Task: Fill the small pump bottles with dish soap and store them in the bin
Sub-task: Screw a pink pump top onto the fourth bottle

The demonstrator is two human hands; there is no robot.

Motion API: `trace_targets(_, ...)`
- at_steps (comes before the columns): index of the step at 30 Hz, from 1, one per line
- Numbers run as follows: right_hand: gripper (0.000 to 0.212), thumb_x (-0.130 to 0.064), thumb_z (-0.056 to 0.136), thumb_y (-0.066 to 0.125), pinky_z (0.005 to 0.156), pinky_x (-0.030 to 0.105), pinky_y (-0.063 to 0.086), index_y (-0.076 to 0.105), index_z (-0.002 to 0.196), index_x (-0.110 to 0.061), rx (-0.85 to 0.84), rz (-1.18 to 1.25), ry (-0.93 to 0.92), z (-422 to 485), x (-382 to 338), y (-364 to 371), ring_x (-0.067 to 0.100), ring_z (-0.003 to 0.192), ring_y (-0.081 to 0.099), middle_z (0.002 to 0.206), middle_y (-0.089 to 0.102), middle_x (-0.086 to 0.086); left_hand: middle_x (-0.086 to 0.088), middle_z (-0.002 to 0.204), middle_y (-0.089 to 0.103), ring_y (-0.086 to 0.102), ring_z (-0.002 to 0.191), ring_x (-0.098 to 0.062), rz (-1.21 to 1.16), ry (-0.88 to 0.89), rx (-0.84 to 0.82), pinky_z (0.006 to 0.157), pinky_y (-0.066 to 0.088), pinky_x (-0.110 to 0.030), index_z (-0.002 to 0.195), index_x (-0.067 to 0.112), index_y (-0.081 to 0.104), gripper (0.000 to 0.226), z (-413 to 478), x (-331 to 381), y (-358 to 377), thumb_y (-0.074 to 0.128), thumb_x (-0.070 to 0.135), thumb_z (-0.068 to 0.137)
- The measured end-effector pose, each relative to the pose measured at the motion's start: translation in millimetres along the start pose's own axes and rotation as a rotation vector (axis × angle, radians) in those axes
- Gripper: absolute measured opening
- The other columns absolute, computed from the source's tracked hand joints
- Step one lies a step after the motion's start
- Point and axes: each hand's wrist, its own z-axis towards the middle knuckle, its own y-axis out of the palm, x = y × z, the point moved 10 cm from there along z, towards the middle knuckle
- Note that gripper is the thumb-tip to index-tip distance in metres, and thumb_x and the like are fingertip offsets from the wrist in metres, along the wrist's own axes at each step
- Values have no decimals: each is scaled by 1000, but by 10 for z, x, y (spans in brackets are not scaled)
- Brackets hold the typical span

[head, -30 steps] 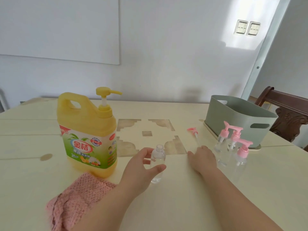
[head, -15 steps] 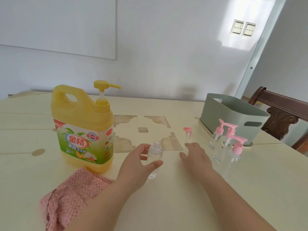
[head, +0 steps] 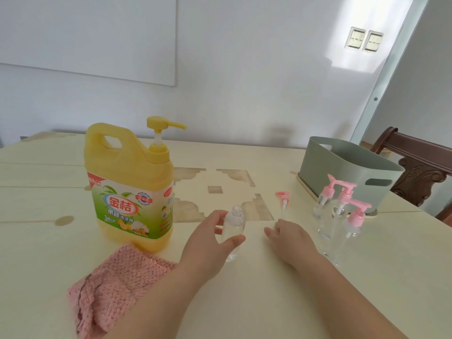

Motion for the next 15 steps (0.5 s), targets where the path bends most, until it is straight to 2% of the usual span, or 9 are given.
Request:
trace_targets(3,43,-37,95,47,49,26,25,32,59,-18,14,-93,10,-168,28,-144,15,54,36,60,34,-2,29,104,55,51,94,10,-9,7,4,75,37,-12,103,43,49,34,-7,-4,-9,71,36,78)
trace_targets(5,44,-35,95,47,48,26,27,35,57,-19,36,-155,7,-244,-2,-290,16,54,38,58,36,-2,29,104,56,51,94,10,-10,9,7,75,38,-12,100,44,48,33,-3,-1,-12,71,36,78)
trace_targets(7,35,-30,96,45,57,27,37,48,63,-20,132,-155,16,-260,-15,-477,19,66,48,66,49,-4,29,104,55,50,95,10,-7,8,5,75,38,-12,98,45,48,32,0,4,-8,71,36,78)
trace_targets(9,20,-23,95,45,67,28,41,61,84,-20,227,-65,62,-189,58,-605,21,83,56,86,60,-5,28,104,55,50,95,10,-9,5,3,74,38,-12,98,46,48,32,2,4,-3,71,36,78)
trace_targets(10,17,-21,94,46,70,28,40,62,97,-19,252,-7,91,-129,109,-621,22,92,58,98,61,-3,28,105,55,50,95,10,-8,5,2,74,38,-12,98,46,48,32,2,7,-2,71,36,78)
trace_targets(12,22,-23,94,51,72,30,39,55,114,-15,239,52,135,27,190,-546,26,103,57,113,57,3,27,105,56,51,96,9,-5,2,-4,74,37,-13,100,45,48,33,-1,8,-8,71,37,78)
trace_targets(15,36,-30,93,56,78,35,45,45,119,-8,173,63,201,200,297,-349,31,104,56,118,48,12,26,106,56,52,97,6,-2,-6,-11,74,37,-13,105,42,50,35,1,-2,-11,71,37,77)
